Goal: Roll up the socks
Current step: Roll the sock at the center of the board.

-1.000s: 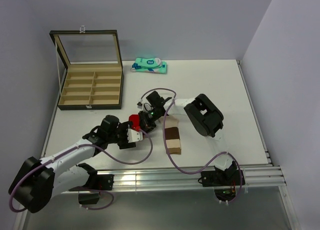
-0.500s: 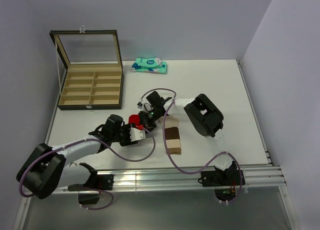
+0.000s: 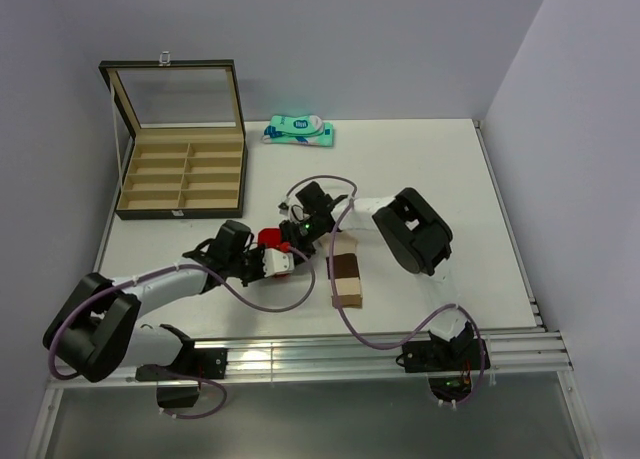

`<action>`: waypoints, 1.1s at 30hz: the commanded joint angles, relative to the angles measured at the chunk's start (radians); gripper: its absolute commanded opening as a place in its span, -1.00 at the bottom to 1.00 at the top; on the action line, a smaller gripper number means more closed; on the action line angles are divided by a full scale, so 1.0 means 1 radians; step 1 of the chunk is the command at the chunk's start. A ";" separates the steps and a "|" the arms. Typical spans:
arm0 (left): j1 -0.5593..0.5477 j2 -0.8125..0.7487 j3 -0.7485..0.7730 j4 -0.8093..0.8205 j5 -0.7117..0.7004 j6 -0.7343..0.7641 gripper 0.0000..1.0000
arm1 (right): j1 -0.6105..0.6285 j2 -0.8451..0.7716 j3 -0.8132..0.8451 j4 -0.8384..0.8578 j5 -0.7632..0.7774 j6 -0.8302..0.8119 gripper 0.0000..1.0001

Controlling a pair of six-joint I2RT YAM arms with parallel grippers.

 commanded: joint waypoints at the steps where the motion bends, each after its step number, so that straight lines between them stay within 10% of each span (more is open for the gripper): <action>1: 0.010 0.056 0.048 -0.195 0.056 0.001 -0.99 | 0.008 -0.042 -0.089 -0.009 0.205 -0.004 -0.34; 8: 0.080 0.189 0.198 -0.456 0.188 0.073 -0.99 | 0.007 -0.249 -0.242 0.144 0.433 0.063 0.01; 22: 0.249 0.493 0.483 -0.958 0.393 0.341 -0.99 | 0.020 -0.666 -0.609 0.430 0.774 0.062 0.03; 33: 0.297 0.798 0.684 -1.253 0.395 0.464 -0.99 | 0.330 -0.731 -0.574 0.451 0.992 -0.216 0.07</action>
